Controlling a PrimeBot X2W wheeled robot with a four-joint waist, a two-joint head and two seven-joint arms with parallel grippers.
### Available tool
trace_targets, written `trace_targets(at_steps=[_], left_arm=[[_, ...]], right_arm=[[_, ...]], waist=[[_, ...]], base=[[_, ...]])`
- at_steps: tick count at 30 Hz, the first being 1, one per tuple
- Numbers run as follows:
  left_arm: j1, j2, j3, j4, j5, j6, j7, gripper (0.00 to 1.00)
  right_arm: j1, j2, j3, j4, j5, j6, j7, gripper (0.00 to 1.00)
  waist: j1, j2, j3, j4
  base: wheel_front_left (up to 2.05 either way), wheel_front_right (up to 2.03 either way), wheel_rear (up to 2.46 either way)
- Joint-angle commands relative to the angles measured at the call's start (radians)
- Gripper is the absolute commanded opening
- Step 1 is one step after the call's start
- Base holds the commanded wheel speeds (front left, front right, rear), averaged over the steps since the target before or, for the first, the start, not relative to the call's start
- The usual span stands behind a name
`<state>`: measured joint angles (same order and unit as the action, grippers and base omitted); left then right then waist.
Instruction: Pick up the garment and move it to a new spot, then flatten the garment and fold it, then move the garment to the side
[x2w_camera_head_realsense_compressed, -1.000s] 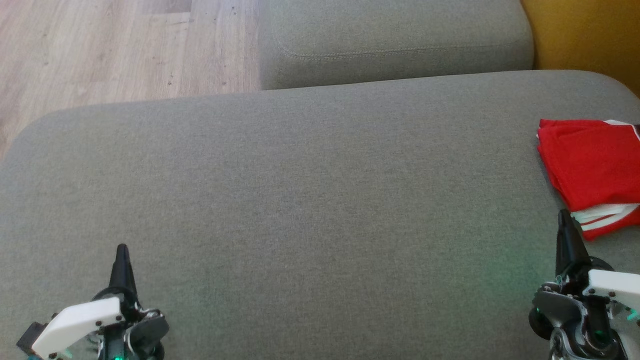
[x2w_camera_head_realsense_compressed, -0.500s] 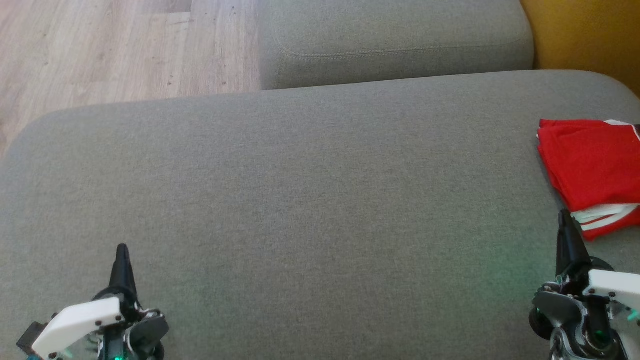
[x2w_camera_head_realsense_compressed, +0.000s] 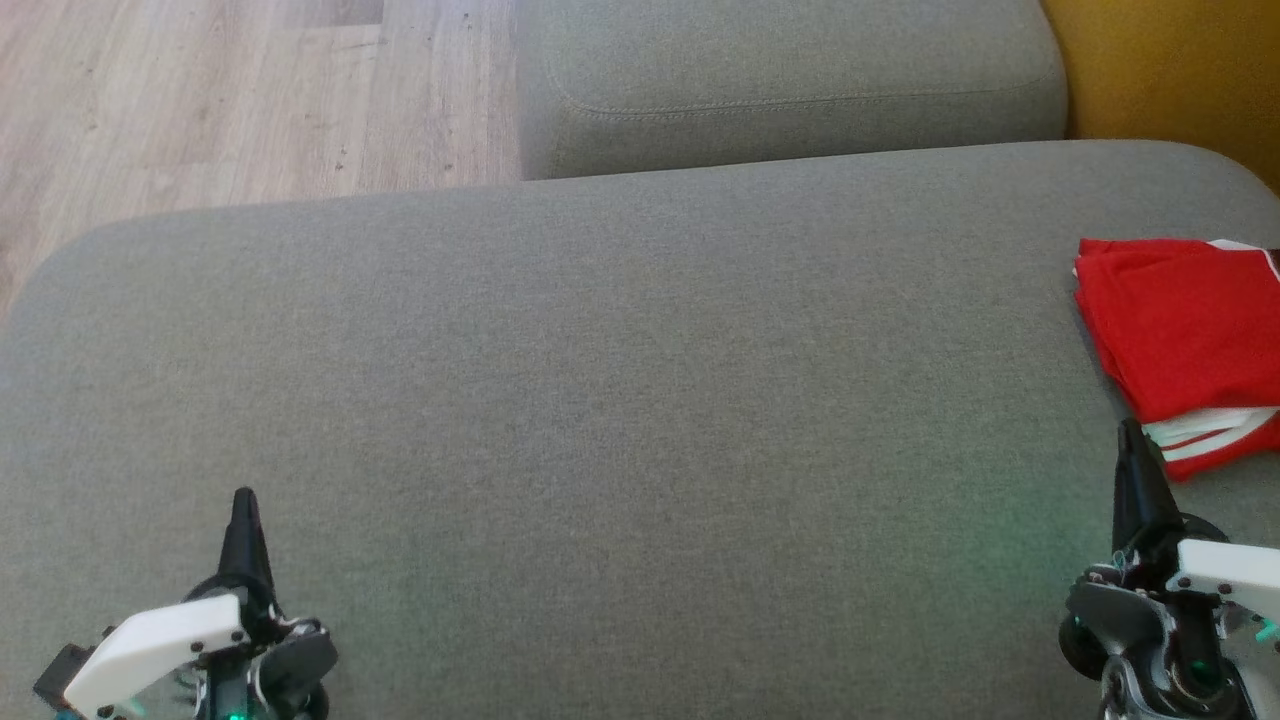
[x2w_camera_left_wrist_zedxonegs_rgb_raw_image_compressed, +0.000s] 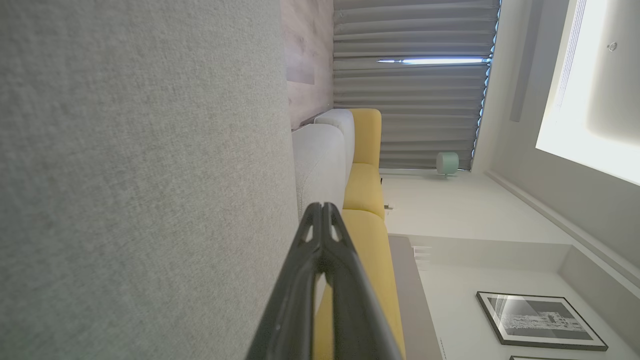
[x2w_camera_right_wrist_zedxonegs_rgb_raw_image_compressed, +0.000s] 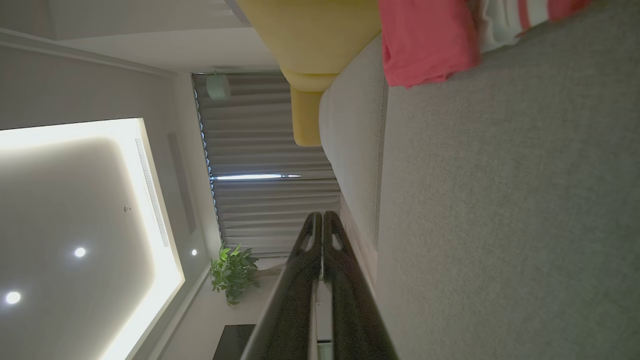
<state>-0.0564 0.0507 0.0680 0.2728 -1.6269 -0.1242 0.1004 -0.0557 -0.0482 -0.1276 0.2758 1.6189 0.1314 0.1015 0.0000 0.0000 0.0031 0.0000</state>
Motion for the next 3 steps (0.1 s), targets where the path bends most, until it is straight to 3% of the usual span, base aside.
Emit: trace_targets(at_steps=[1,3], left_arm=[[-0.051,0.005,0.038,-0.028,0.012,-0.007,0.007,0.00],[-0.051,0.005,0.038,-0.028,0.012,-0.007,0.007,0.00]], right_arm=[[-0.052,-0.007,0.020,-0.031,-0.005,-0.001,0.007,0.00],[-0.052,-0.007,0.020,-0.031,-0.005,-0.001,0.007,0.00]], waist=[[0.0000,0.0000,0.000,0.000],[0.0000,0.0000,0.000,0.000]], base=[[0.00,0.00,0.00],[0.00,0.00,0.00]])
